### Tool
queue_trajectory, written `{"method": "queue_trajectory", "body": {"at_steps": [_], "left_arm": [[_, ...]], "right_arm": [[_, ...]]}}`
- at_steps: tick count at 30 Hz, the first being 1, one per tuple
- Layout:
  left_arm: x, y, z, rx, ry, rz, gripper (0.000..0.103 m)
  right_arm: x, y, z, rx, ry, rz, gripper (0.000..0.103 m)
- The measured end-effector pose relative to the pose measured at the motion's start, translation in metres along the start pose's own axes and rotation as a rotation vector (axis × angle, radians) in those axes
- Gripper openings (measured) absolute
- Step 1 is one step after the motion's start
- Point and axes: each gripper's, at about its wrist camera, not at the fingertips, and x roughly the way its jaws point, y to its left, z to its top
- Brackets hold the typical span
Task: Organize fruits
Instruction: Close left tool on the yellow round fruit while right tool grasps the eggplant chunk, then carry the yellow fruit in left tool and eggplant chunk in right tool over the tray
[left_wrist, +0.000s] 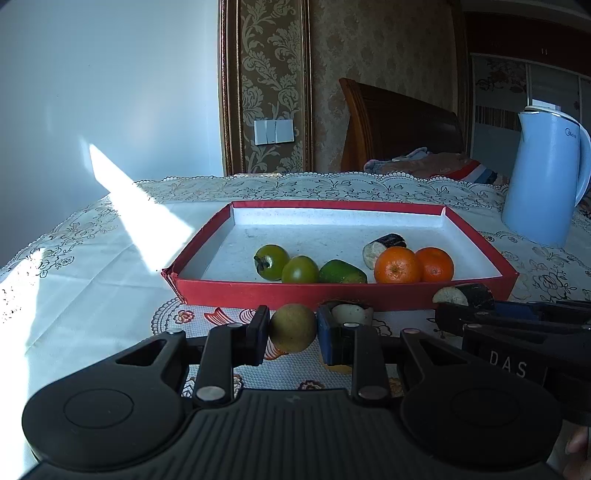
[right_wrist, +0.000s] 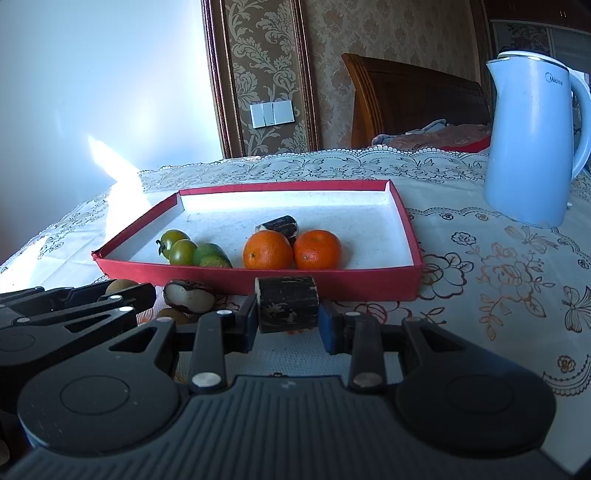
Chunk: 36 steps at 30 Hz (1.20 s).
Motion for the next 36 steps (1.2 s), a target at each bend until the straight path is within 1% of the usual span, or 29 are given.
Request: {"method": "queue_trajectory", "body": {"at_steps": [6, 14, 36], "left_arm": [[0.0011, -0.0022, -0.0013, 0.008, 0.004, -0.003, 0.027], [0.0055, 0.0008, -0.0014, -0.008, 0.024, 0.000, 0.027], [0.0022, 0.0005, -0.0028, -0.010, 0.013, 0.021, 0.027]], "right_arm": [[0.0005, 0.0022, 0.0001, -0.004, -0.003, -0.007, 0.032], [0.0011, 0.0072, -0.0005, -0.018, -0.003, -0.016, 0.032], [0.0005, 0.0074, -0.0008, -0.014, -0.013, -0.018, 0.032]]}}
